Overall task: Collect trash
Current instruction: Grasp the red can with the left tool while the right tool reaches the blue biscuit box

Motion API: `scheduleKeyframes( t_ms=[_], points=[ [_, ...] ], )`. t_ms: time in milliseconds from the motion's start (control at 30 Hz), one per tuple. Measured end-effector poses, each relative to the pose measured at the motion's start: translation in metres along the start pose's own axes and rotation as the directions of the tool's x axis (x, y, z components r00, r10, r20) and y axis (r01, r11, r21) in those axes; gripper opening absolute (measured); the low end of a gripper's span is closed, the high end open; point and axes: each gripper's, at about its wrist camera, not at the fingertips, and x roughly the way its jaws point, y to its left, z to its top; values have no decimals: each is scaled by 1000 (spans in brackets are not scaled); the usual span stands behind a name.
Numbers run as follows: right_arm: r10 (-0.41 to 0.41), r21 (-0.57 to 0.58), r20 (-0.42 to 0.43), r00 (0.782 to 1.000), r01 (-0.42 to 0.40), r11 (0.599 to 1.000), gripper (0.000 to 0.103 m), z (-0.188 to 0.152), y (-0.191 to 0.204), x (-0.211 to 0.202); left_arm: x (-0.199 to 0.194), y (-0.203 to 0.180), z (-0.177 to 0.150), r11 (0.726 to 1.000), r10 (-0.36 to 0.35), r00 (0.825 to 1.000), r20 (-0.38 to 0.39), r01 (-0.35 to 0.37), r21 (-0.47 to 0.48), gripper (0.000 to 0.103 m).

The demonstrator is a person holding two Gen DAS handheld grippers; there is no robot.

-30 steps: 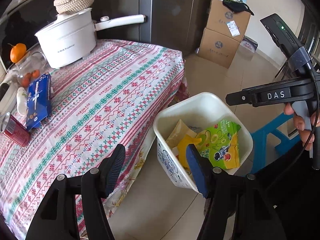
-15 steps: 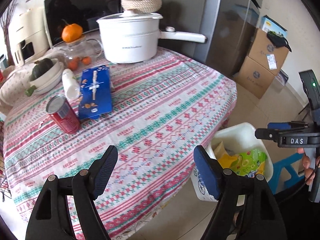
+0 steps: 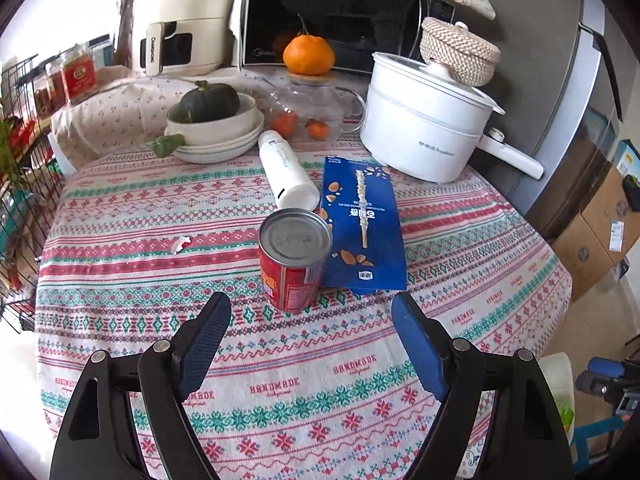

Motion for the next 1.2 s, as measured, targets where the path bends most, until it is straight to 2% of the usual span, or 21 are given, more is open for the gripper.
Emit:
scheduleKeyframes(
  t_ms=[133, 233, 333, 367, 467, 500, 667, 833, 1000, 1200],
  points=[
    [26, -13, -7, 1000, -26, 1000, 74, 2, 17, 4, 24, 0, 7, 1000, -4, 1000, -9, 4, -19, 85],
    [30, -22, -16, 999, -31, 999, 74, 3, 25, 9, 41, -1, 14, 999, 33, 999, -13, -33, -14, 84],
    [32, -24, -25, 999, -33, 999, 74, 2, 29, 13, 54, 4, 17, 998, 53, 998, -23, -54, -39, 79],
    [27, -27, -25, 999, -28, 999, 74, 2, 30, 14, 57, 6, 17, 997, 59, 998, -26, -60, -46, 75],
    [9, -36, -18, 1000, -10, 999, 74, 2, 31, 14, 63, 10, 19, 997, 59, 998, -32, -61, -53, 55],
    [4, -36, -17, 1000, -5, 999, 74, 2, 30, 14, 62, 10, 20, 997, 61, 998, -31, -63, -55, 55],
    [-19, -30, -26, 999, 18, 999, 74, 9, 27, 22, 45, 6, 25, 998, 36, 999, -12, -36, -47, 55],
    [-36, -29, -3, 999, 36, 999, 74, 34, 38, 28, 11, 13, 30, 1000, 24, 1000, 13, -24, -15, 55],
    [-8, -54, 20, 1000, 9, 999, 74, 69, 78, 49, -22, 41, 29, 999, 35, 999, 28, -34, -41, 55],
    [74, -43, 98, 992, -70, 997, 85, 105, 143, 89, -40, 72, 15, 990, 136, 990, 24, -136, 21, 55]
  ],
)
